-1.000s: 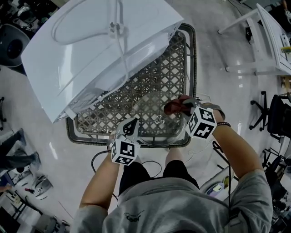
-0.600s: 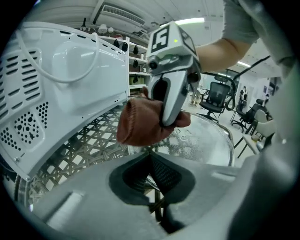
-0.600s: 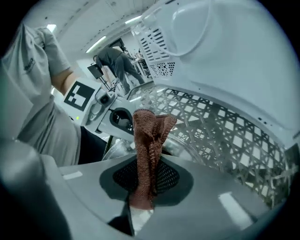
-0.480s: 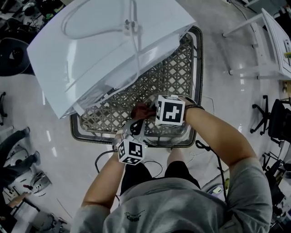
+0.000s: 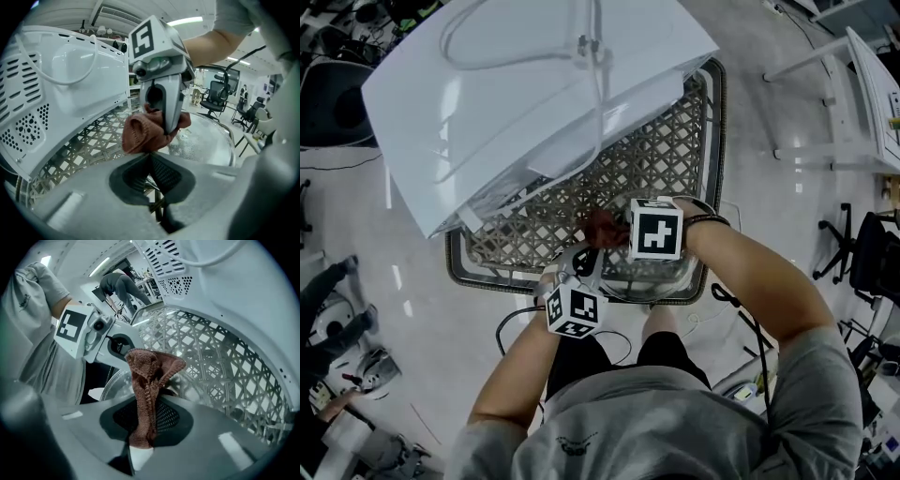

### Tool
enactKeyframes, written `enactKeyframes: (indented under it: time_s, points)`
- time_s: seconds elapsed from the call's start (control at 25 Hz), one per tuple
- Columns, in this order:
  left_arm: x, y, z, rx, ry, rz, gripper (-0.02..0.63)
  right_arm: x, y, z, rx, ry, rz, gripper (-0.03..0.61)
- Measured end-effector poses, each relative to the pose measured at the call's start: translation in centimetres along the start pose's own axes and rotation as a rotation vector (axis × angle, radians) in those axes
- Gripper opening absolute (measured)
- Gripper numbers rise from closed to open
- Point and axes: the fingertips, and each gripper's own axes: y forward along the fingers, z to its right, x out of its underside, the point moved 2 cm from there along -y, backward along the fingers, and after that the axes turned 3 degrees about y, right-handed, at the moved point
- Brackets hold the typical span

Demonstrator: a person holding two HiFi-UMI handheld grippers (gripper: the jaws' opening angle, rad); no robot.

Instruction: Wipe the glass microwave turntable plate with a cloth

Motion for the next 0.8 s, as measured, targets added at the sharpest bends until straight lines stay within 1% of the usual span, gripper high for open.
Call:
enactKeyframes:
  time_s: [0.2, 0.36, 0.44, 0.56, 0.64, 0.72, 0.8]
  points:
    - [0.0, -0.1, -0.1, 0.006, -0.011, -0.006, -0.002, 6.7, -1.6, -0.7, 0.034, 0.073, -0.053, 0.071]
    - [-0.2, -0.1, -0.1, 0.009, -0.018, -0.007, -0.002, 12.8, -3.1, -1.2, 0.058, 0.127, -0.135, 0.071]
    - [-0.2, -0.1, -0.2, 0.009, -0.02, -0.006, -0.002, 14.8, -3.8, -1.5, 0.068, 0.151, -0.154, 0.072]
    - [-0.1, -0.1, -0.2, 0.016, -0.024, -0.005, -0.002, 15.7, -4.1, -1.7, 0.09, 0.171, -0.143, 0.072]
    - [-0.2, -0.2, -0.2, 0.025, -0.031, -0.006, -0.002, 15.5, -4.1, -1.8, 0.111, 0.159, -0.13, 0.072]
    - [-0.2, -0.1, -0.2, 0.033, -0.04, -0.008, -0.002, 14.5, -4.0, -2.1, 0.138, 0.124, -0.091, 0.072]
    - [-0.3, -0.1, -0.3, 0.041, -0.047, -0.01, -0.002, 12.4, -3.7, -2.7, 0.164, 0.085, -0.017, 0.072]
